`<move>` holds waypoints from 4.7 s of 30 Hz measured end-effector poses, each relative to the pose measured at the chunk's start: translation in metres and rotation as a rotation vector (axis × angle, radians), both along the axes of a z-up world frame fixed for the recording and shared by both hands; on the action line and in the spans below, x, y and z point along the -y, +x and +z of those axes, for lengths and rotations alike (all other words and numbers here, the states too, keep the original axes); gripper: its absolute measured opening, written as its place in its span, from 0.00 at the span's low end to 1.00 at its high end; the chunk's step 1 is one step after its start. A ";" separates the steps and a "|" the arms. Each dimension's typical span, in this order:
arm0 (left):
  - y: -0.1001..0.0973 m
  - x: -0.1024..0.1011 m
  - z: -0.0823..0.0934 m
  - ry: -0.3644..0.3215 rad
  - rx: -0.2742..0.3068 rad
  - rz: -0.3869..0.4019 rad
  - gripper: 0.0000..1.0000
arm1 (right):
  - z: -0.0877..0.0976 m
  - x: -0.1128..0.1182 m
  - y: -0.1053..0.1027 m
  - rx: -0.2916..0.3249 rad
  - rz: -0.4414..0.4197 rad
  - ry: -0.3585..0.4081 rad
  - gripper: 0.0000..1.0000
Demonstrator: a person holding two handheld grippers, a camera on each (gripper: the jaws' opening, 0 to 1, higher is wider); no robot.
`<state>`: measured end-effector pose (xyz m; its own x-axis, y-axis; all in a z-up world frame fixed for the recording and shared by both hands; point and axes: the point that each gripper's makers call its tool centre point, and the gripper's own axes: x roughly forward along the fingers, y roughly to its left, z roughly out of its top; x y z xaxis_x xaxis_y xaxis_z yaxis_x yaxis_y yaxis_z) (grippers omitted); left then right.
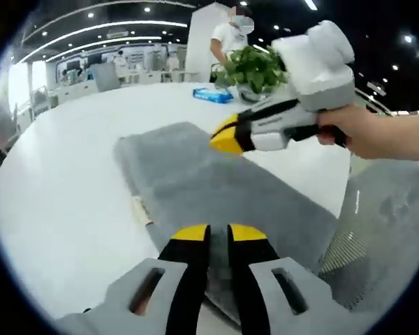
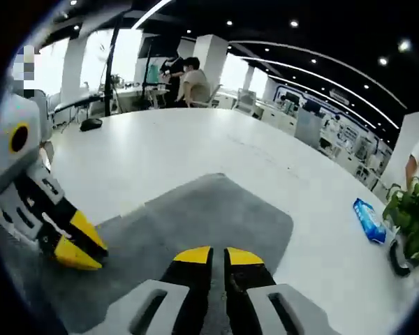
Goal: Open the folded towel by lifting each exposed corner and separating the folded layers until the towel lies flat within the target outline without major curled edges
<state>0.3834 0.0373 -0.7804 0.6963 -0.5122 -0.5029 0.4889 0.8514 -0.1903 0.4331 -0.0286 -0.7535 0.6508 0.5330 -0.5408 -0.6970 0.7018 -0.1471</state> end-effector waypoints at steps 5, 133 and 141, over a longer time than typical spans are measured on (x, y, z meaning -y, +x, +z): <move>0.011 -0.018 -0.012 -0.037 -0.043 0.126 0.12 | -0.001 -0.020 -0.027 -0.060 0.066 0.024 0.03; 0.047 -0.013 -0.027 0.482 0.089 -0.189 0.01 | -0.061 -0.055 -0.001 -0.309 0.028 -0.038 0.00; 0.047 -0.022 -0.025 0.481 0.038 -0.179 0.01 | -0.053 -0.044 0.000 -0.351 -0.039 0.090 0.00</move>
